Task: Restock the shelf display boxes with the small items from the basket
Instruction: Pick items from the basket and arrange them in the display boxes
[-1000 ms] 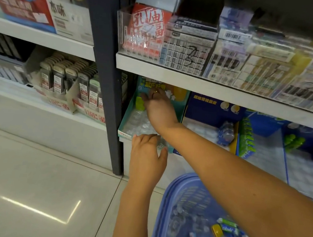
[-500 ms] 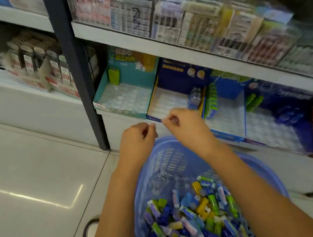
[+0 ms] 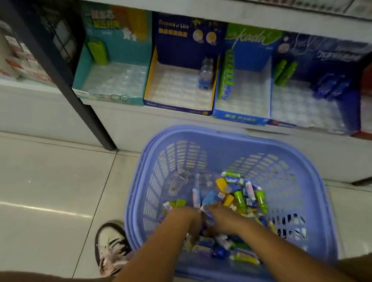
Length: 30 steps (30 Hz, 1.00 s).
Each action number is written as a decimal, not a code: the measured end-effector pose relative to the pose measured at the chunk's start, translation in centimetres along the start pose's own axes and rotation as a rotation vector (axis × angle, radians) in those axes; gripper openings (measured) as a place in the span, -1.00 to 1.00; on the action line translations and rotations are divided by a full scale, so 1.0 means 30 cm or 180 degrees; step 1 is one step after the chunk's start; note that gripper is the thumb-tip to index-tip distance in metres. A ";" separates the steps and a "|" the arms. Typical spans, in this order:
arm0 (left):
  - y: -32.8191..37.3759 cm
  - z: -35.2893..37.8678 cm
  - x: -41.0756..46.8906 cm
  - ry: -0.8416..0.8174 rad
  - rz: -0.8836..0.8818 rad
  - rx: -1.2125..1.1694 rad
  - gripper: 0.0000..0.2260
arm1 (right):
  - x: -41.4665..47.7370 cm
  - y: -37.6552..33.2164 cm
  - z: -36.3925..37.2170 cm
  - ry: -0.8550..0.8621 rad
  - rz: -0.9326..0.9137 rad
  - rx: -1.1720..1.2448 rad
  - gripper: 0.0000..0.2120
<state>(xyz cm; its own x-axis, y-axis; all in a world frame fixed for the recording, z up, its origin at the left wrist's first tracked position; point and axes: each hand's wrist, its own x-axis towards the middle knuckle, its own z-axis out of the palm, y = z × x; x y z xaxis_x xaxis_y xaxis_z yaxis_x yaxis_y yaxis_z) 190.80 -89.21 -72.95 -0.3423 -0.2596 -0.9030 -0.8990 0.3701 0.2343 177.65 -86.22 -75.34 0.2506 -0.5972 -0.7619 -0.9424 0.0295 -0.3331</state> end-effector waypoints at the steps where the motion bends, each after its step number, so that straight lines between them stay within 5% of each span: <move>1: 0.003 -0.002 -0.001 -0.0053 -0.0034 0.0051 -0.49 | 0.004 -0.003 0.010 0.0017 0.0020 -0.0004 -0.39; 13: -0.002 0.000 0.090 0.0956 0.0140 -0.0709 -0.69 | -0.070 0.065 0.038 0.0331 -0.0097 0.0635 -0.75; 23: 0.033 0.011 0.180 0.1254 0.0468 -0.0006 -0.61 | -0.114 0.097 0.017 0.0616 0.0082 0.0504 -0.87; 26: 0.036 0.005 0.198 0.1261 0.0371 0.0104 -0.63 | -0.134 0.160 -0.028 0.0670 0.0457 0.1092 -0.79; 30: 0.057 -0.010 0.172 0.1134 0.0314 -0.0575 -0.74 | -0.182 0.204 -0.116 0.0647 0.0779 0.3111 -0.88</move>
<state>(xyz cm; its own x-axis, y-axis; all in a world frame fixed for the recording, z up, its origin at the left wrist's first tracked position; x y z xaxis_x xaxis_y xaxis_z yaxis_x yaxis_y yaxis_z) 187.42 -90.17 -77.10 -0.4741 -0.5350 -0.6993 -0.8797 0.2544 0.4017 169.76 -85.57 -71.29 -0.0520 -0.6090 -0.7915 -0.3478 0.7540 -0.5573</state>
